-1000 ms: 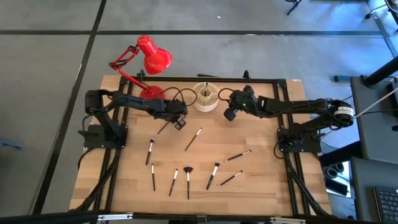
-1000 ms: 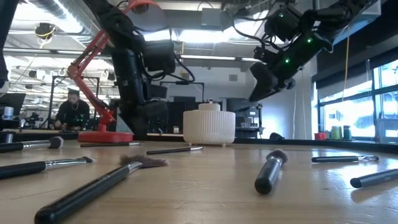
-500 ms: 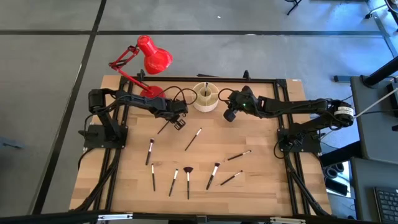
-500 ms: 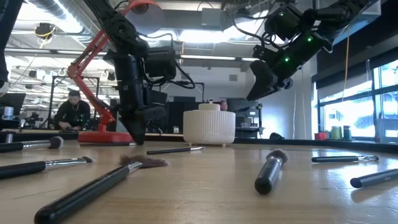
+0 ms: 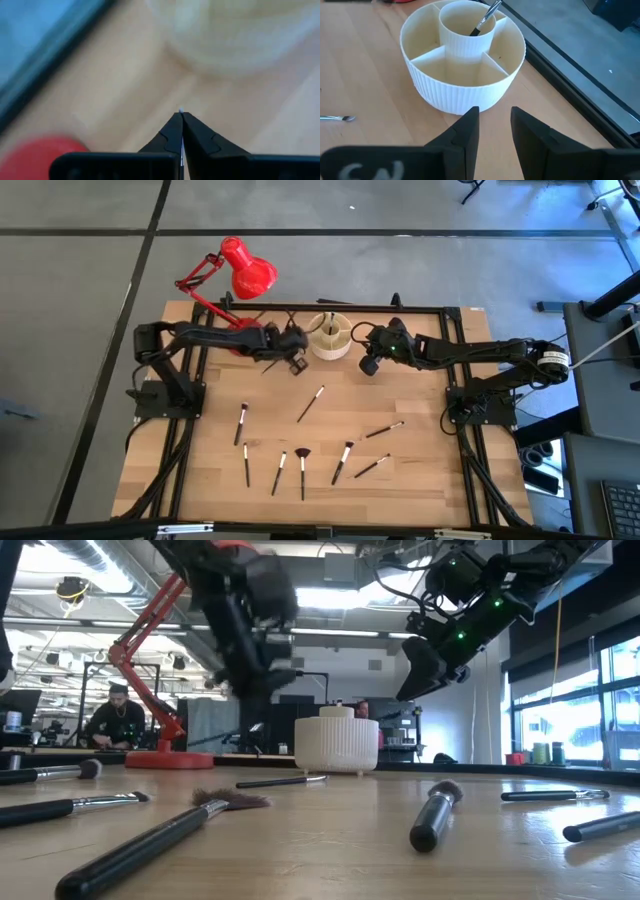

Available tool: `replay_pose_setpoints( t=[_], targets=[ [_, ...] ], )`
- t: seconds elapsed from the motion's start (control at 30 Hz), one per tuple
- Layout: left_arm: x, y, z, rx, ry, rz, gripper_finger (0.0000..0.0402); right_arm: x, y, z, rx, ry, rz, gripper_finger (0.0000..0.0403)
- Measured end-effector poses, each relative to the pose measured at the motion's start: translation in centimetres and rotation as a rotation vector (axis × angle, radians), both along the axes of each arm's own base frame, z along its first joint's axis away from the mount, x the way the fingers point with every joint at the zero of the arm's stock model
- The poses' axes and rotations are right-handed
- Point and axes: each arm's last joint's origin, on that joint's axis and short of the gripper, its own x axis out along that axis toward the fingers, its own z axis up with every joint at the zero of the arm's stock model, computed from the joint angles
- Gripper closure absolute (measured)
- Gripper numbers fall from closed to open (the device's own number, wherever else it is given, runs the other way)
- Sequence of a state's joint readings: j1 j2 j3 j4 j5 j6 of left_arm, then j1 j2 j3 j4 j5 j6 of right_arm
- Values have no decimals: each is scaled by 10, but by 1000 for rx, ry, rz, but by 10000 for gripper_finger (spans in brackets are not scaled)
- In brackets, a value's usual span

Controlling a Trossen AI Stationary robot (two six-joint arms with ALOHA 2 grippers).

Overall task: Put items in baskets/containers
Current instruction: Put the black eyeshadow brush into the white organizer

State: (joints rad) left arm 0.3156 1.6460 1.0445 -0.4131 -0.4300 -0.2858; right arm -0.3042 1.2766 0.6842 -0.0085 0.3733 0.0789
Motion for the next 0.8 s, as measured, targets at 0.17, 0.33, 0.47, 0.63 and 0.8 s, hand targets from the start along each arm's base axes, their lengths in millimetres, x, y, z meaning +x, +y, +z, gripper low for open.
replay_pose_setpoints(
  t=[0.17,0.33,0.47,0.63,0.8],
  targets=[
    [7,14,58,262,-326,-19,398,0,0,1,7,-16,-8,291],
    [18,24,88,384,-646,-128,398,0,0,1,8,-16,-9,291],
    [32,31,85,441,-781,-191,398,0,0,1,9,-17,-10,291],
    [48,39,65,480,-869,-176,398,0,0,0,10,-17,-9,291],
    [57,48,41,442,-890,-133,398,0,0,0,10,-13,-7,291]
  ],
)
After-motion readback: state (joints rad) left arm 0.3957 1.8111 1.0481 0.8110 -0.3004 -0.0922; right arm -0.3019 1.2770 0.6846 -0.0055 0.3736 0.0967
